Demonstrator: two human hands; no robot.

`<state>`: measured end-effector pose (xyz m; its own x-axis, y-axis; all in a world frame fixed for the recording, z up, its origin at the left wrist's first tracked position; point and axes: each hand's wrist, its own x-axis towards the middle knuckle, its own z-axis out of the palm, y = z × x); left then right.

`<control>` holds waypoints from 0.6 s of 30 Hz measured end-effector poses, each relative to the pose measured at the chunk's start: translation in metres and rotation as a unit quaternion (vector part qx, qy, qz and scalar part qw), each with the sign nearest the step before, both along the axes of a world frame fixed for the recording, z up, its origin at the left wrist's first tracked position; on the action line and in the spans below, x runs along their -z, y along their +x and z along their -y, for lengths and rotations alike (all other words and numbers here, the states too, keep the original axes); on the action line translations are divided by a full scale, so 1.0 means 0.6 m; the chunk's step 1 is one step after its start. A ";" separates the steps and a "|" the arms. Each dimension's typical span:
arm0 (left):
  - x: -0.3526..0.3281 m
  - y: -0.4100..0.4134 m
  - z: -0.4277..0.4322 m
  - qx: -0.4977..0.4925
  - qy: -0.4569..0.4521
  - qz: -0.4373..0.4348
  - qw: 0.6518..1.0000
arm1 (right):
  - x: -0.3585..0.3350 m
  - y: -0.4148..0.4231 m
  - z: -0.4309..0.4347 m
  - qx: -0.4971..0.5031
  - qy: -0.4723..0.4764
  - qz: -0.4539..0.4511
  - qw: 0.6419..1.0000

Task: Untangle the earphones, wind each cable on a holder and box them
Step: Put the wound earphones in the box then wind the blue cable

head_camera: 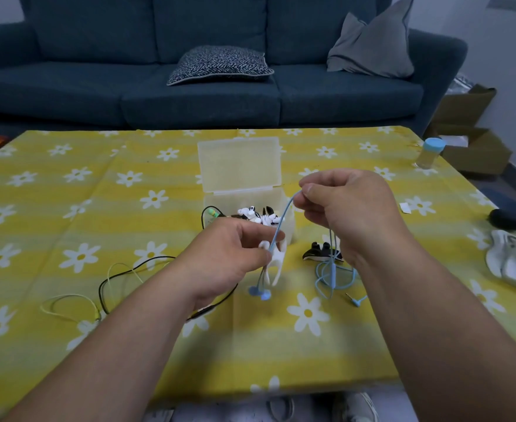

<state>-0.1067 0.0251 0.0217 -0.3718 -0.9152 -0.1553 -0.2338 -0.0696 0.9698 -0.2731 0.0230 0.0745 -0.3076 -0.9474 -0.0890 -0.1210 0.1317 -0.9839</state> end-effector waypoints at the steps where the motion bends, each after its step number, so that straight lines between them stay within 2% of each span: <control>1: -0.001 0.001 -0.001 0.004 -0.002 0.008 1.000 | -0.001 -0.002 0.001 0.006 -0.003 0.002 1.000; 18: -0.017 0.010 -0.015 0.068 -0.026 0.069 0.995 | -0.001 -0.032 0.012 0.081 -0.016 0.038 0.996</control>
